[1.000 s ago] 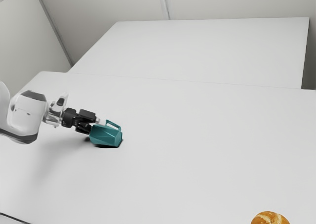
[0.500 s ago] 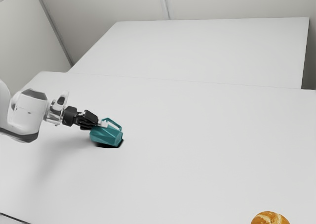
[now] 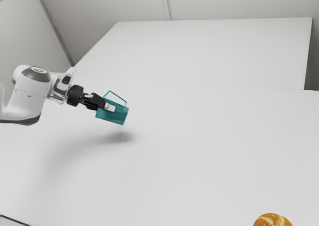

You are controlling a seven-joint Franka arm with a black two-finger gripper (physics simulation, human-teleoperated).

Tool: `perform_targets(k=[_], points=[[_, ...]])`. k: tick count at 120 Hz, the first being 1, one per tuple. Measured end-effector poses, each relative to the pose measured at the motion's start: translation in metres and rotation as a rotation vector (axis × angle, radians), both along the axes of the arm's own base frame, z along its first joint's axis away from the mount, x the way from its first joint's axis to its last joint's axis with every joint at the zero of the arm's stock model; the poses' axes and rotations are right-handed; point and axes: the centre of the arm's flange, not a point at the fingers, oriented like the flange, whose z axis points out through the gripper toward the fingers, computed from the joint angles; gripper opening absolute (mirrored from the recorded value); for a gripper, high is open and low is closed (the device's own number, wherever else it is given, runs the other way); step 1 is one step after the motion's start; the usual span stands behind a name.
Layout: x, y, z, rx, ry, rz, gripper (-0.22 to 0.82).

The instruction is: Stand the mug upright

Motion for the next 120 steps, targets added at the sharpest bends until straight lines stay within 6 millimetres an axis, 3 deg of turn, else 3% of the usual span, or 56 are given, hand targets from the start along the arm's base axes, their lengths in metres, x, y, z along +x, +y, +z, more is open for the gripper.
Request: perform_targets(k=[13,35,61,88,99,120], points=[[0.002,-0.027,0.023,0.075,-0.014,-0.061,-0.18],[0.003,-0.066,0.045,0.231,0.003,-0.165,-0.18],[-0.004,-0.048,0.068,0.46,0.062,-0.157,-0.18],[-0.021,-0.069,0.101,0.606,0.073,-0.133,-0.18],[-0.027,-0.08,0.103,0.671,0.097,-0.13,-0.18],[-0.036,-0.091,0.087,0.779,0.176,-0.106,-0.18]])
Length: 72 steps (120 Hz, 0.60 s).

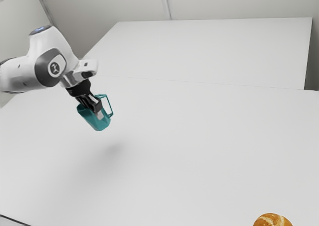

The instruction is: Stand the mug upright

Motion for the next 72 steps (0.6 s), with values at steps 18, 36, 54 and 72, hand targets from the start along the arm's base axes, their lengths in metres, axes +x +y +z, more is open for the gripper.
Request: perform_targets(k=[18,36,54,72], points=[[-0.008,-0.01,-0.026,0.074,0.037,0.051,-0.18],[-0.01,-0.016,-0.044,0.113,0.046,0.121,-0.18],[-0.01,-0.019,-0.061,0.147,0.04,0.186,-0.18],[-0.008,-0.021,-0.076,0.155,0.041,0.251,-0.18]])
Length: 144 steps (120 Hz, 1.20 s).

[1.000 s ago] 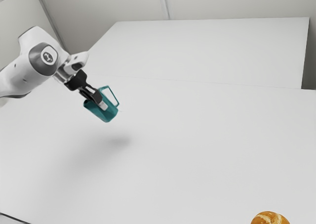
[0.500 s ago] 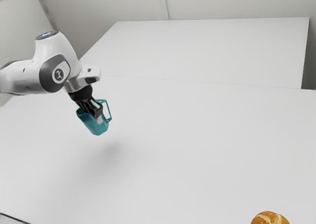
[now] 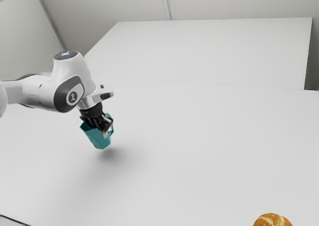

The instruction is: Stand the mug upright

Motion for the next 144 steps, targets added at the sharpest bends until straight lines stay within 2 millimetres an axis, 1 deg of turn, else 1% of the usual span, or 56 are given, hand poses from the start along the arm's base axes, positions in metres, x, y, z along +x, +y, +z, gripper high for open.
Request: perform_targets(k=[21,78,95,108,115,131,144], points=[[0.005,-0.007,-0.014,0.001,-0.008,0.053,-0.18],[0.015,-0.01,-0.05,0.01,0.012,0.156,-0.18],[0.017,-0.011,-0.055,0.01,0.014,0.18,-0.18],[0.017,-0.011,-0.055,0.01,0.01,0.195,-0.18],[0.017,-0.012,-0.055,0.006,0.006,0.201,-0.12],[0.018,-0.015,-0.05,-0.001,-0.007,0.206,0.07],[0.018,-0.017,-0.042,-0.007,-0.025,0.211,0.27]])
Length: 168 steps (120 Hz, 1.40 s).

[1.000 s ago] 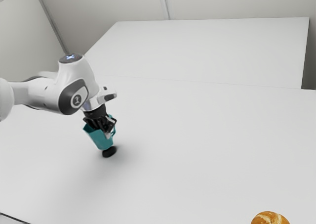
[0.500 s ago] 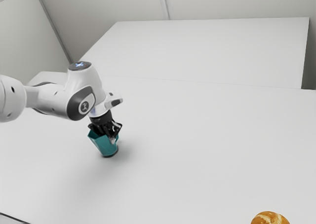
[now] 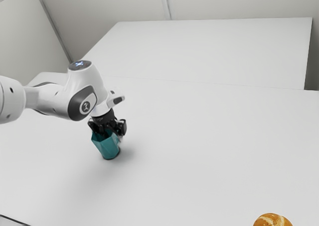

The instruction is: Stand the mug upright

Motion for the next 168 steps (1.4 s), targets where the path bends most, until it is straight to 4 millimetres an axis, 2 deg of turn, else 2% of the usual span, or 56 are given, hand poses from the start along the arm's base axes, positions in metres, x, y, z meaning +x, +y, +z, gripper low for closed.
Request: perform_targets(k=[20,40,48,65,98,168], points=[[0.001,0.0,0.016,-0.004,-0.034,0.007,0.44],[0.003,0.001,0.038,-0.004,-0.072,0.009,0.52],[0.011,0.0,0.053,-0.004,-0.084,0.011,0.54],[0.036,-0.003,0.094,-0.002,-0.085,0.012,0.56],[0.07,-0.011,0.15,0.003,-0.017,0.01,0.58],[0.077,-0.024,0.259,0.005,-0.044,-0.003,0.59]])
